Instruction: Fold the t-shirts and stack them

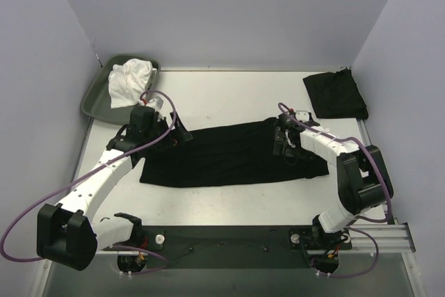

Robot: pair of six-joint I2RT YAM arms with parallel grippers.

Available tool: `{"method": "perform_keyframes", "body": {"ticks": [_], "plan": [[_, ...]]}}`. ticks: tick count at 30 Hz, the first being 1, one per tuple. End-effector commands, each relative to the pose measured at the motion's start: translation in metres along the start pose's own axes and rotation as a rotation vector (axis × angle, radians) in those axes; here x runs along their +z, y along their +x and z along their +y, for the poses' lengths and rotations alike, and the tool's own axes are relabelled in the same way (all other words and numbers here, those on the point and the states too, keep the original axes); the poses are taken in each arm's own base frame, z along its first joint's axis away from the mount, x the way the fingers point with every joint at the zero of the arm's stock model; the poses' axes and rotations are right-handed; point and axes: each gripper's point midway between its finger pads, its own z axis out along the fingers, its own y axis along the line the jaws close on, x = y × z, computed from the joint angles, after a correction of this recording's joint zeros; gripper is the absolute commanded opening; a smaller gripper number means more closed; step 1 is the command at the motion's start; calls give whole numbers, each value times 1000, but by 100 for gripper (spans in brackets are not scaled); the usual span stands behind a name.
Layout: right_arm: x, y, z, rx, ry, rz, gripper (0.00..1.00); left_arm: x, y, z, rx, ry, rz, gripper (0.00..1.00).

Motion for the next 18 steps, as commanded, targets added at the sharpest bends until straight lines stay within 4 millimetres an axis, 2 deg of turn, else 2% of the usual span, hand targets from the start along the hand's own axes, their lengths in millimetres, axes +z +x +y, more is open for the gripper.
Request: {"method": "perform_keyframes", "body": {"ticks": [1,5,11,13,18], "plan": [[-18,6,-6,5,14,-19,91,2,-7,-10,9,45,-34,97],[-28,9,-4,-17,22,-26,91,1,-4,-11,8,48,-32,97],[-48,28,6,-46,-1,-42,91,-1,0,-10,5,53,-33,98],[-53,34,3,-45,11,-48,91,-2,0,-10,4,57,-35,97],[-67,23,0,-11,13,-96,91,-6,1,-16,5,82,-38,98]]}}
